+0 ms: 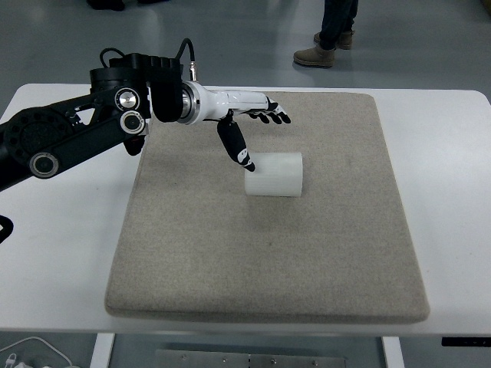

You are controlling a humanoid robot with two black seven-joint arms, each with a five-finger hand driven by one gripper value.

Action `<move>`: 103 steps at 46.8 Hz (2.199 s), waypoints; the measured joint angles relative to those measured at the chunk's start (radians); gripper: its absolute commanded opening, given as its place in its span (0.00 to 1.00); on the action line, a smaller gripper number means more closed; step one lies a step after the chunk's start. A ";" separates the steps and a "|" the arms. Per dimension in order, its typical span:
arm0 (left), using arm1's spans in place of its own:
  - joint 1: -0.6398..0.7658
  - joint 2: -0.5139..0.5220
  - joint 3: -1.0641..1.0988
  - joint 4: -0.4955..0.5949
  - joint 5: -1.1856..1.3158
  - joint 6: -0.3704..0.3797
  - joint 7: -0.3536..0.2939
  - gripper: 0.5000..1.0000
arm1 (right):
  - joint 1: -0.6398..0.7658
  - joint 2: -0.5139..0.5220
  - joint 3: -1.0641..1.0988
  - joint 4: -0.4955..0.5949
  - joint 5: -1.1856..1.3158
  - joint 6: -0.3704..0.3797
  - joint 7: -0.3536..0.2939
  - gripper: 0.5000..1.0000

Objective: Flip white cup upright
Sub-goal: 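Lower the left hand and wrap its fingers around the white cup, then lift the cup with the left hand and rotate it open end up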

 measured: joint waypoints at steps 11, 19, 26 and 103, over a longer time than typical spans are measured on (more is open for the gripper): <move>0.001 -0.043 0.029 0.011 0.002 -0.006 0.019 0.92 | 0.000 0.000 0.000 0.000 0.000 0.000 0.000 0.86; 0.017 -0.090 0.033 0.050 0.068 -0.006 0.020 0.92 | 0.000 0.000 0.000 0.000 0.000 0.001 0.000 0.86; 0.022 -0.124 0.032 0.078 0.084 -0.002 0.019 0.92 | 0.000 0.000 0.000 0.000 0.000 0.000 0.000 0.86; 0.048 -0.257 -0.044 0.254 0.139 -0.005 -0.002 0.18 | 0.000 0.000 0.000 0.000 0.000 0.000 0.000 0.86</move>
